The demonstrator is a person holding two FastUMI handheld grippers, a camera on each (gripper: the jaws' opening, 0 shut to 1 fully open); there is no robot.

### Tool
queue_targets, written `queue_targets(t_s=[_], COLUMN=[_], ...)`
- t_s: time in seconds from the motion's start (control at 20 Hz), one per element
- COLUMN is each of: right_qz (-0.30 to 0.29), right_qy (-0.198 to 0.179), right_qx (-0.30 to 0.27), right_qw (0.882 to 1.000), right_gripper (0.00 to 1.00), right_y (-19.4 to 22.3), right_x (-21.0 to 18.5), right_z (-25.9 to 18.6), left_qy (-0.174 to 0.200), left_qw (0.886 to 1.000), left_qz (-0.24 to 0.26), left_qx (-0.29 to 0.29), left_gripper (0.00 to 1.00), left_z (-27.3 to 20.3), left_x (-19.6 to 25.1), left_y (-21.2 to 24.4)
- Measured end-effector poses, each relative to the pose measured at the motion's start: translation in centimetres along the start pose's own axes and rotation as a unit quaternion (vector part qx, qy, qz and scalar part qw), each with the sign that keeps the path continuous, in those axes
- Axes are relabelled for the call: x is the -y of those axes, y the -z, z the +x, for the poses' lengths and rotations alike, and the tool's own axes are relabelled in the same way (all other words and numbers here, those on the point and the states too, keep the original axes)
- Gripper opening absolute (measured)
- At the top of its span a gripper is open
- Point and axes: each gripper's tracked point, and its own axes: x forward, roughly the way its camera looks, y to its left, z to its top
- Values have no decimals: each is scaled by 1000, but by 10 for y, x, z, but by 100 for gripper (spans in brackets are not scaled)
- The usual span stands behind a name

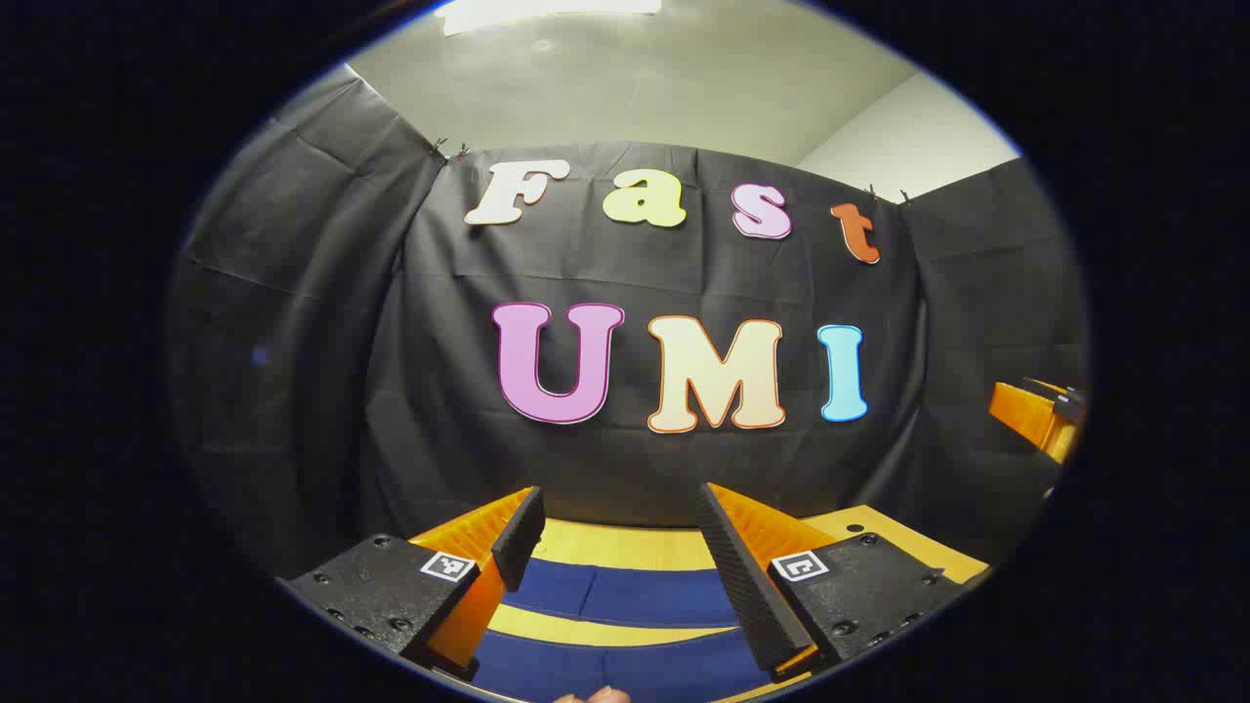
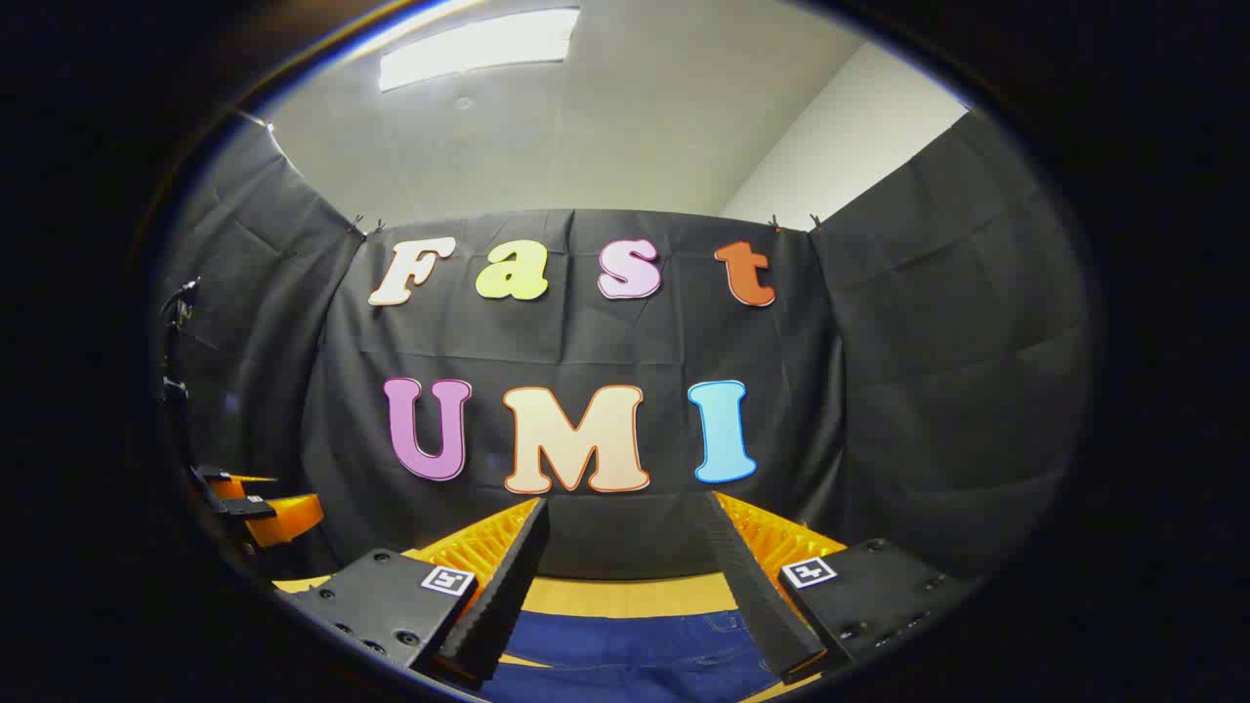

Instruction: Grasp the waist and the cuffs of the jeans and fold them to make the two legs overlap; first hold the waist and fold one-third of the jeans toward the cuffs, then hold the cuffs and fold the remaining one-third in the same direction to finish folding.

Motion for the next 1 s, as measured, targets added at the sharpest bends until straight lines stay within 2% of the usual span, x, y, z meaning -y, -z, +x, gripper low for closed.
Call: queue_targets(t_s=[0.1,0.2,0.35,0.4,0.45,0.5,0.55,0.75,0.9,1.0], right_qz=[-7,-9,-22,-27,-30,-32,-34,-37,-32,-27], right_qy=[-12,-27,-50,-59,-71,-81,-89,-105,-99,-104], right_qx=[-1,-4,1,2,2,4,6,-12,-25,-27], right_qw=[1000,1000,999,998,997,996,995,994,994,994], right_gripper=[95,98,99,98,98,98,98,98,98,98], right_y=[4,8,15,20,26,31,37,62,76,79], right_x=[0,3,13,16,18,22,25,31,34,28], right_z=[4,7,11,10,10,8,8,13,19,22], left_qy=[-2,-3,-19,-23,-27,-31,-36,-33,-35,-30], left_qw=[1000,1000,997,994,990,985,980,959,923,907], left_qz=[-2,13,77,105,135,164,192,254,329,359], left_qx=[5,13,3,-5,-15,-28,-42,-124,-197,-217], left_gripper=[96,94,94,98,95,100,95,95,95,95], left_z=[3,5,6,5,1,-4,-9,-38,-52,-64], left_x=[6,11,-1,-7,-15,-23,-32,-64,-99,-116], left_y=[-4,-5,5,10,18,25,35,92,139,159])
